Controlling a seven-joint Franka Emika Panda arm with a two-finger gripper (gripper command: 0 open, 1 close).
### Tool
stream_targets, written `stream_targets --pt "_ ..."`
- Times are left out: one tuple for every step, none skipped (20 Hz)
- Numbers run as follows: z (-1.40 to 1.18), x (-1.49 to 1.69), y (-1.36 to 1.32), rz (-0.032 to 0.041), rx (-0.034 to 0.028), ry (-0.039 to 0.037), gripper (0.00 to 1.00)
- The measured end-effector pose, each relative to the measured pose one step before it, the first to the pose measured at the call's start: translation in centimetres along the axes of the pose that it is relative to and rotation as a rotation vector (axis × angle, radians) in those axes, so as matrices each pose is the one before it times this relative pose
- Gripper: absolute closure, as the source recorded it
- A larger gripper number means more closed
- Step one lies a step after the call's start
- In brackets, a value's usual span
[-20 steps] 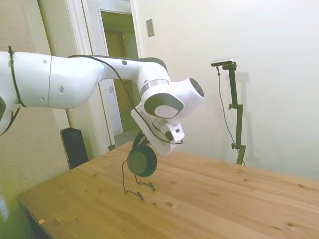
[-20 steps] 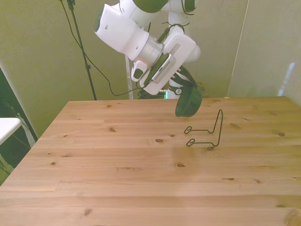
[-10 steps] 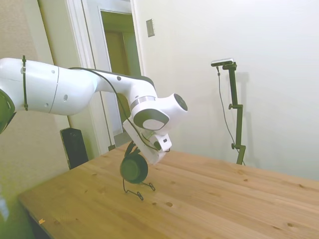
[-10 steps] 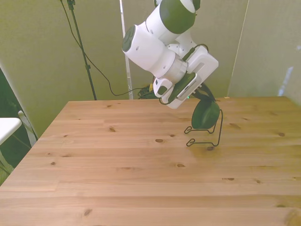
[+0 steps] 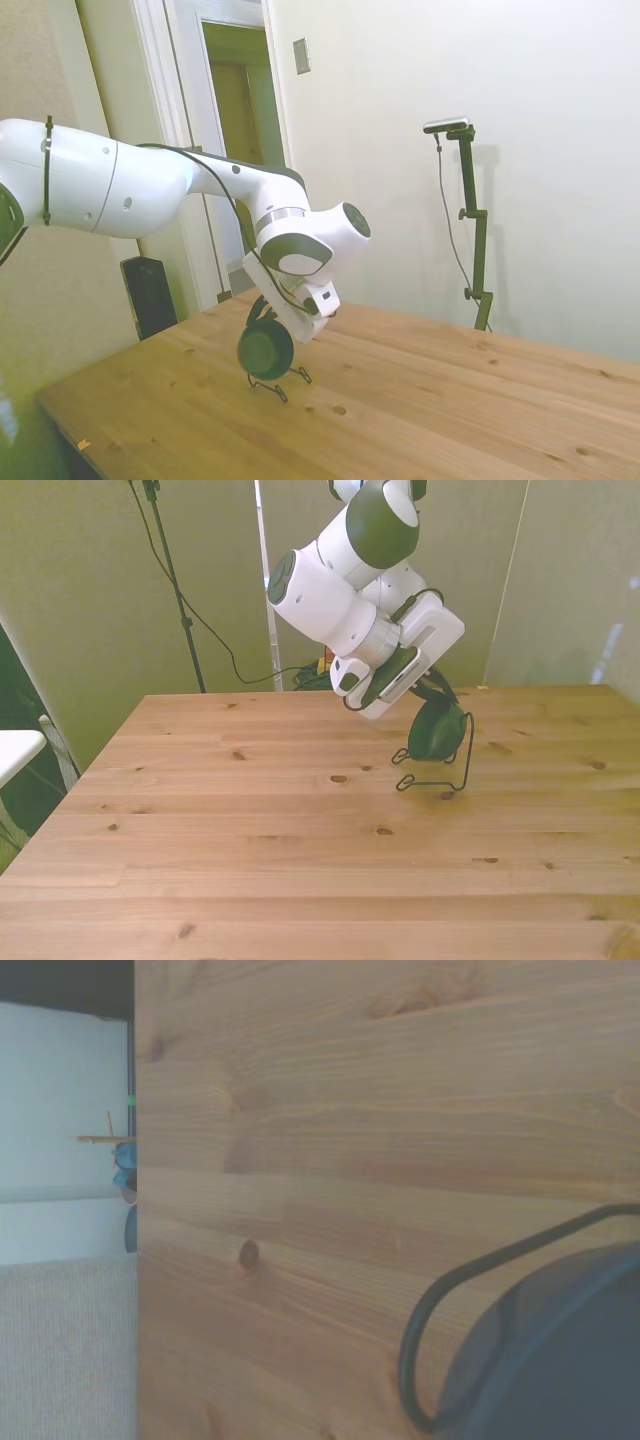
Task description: Load the bowl
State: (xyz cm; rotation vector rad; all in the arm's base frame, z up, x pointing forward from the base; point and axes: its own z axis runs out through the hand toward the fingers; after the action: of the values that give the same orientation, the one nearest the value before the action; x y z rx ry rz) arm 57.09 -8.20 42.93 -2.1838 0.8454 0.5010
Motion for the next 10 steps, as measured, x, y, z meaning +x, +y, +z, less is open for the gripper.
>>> stream_targets --pt "-0.101 0.095 -0.083 -0.00110 0.00047 0.00263 1.00" --pt "-0.074 0.119 -0.092 -0.00108 0.00012 0.00221 1.00" --pt "-0.055 0.135 -0.129 -0.00164 -0.00024 0.00191 1.00" --pt "-0.002 0.094 -0.130 -0.00197 -0.00092 0.00120 1.00" --pt "0.105 0.105 -0.144 -0.00227 -0.00289 0.00098 1.00" --pt "0.163 0.071 -0.104 -0.00257 -0.00708 0.00172 1.00" --pt "0.229 0.125 -0.065 -0.00220 -0.01087 0.00749 1.00" --pt "0.221 0.143 -0.050 -0.00135 -0.00852 0.00681 1.00" --pt "0.124 0.127 0.049 0.00093 -0.00481 0.00151 1.00" --pt "0.090 0.173 0.093 0.00230 -0.00249 0.00111 1.00"
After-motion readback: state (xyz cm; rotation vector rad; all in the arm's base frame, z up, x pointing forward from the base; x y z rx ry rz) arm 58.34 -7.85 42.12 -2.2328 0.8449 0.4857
